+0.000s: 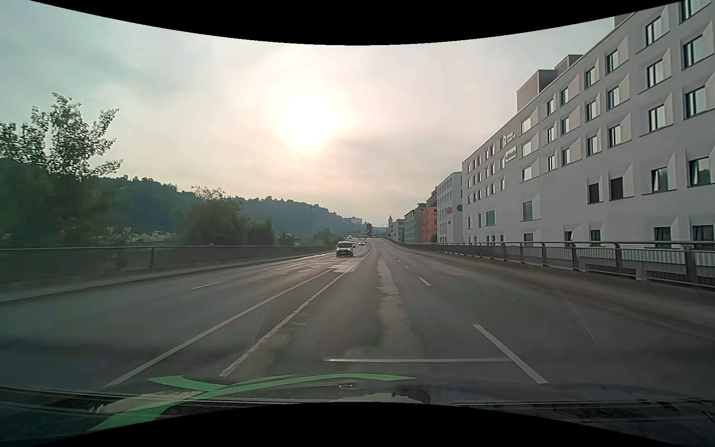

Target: Follow the waypoints while adhering to traffic rules and regulations

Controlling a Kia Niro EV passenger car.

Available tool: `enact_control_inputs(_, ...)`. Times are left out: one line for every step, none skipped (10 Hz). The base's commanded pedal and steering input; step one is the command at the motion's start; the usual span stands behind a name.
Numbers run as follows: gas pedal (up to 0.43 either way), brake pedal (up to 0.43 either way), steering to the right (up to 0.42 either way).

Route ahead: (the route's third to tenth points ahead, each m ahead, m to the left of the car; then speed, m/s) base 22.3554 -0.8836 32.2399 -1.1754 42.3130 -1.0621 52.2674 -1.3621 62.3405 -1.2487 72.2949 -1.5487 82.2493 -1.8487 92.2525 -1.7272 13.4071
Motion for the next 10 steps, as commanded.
enact_control_inputs(0.118, 0.0, -0.002)
enact_control_inputs(0.13, 0.0, -0.002)
enact_control_inputs(0.13, 0.0, -0.002)
enact_control_inputs(0.13, 0.0, -0.002)
enact_control_inputs(0.13, 0.0, -0.002)
enact_control_inputs(0.13, 0.0, -0.002)
enact_control_inputs(0.13, 0.0, -0.002)
enact_control_inputs(0.13, 0.0, -0.002)
enact_control_inputs(0.13, 0.0, -0.002)
enact_control_inputs(0.13, 0.0, -0.002)
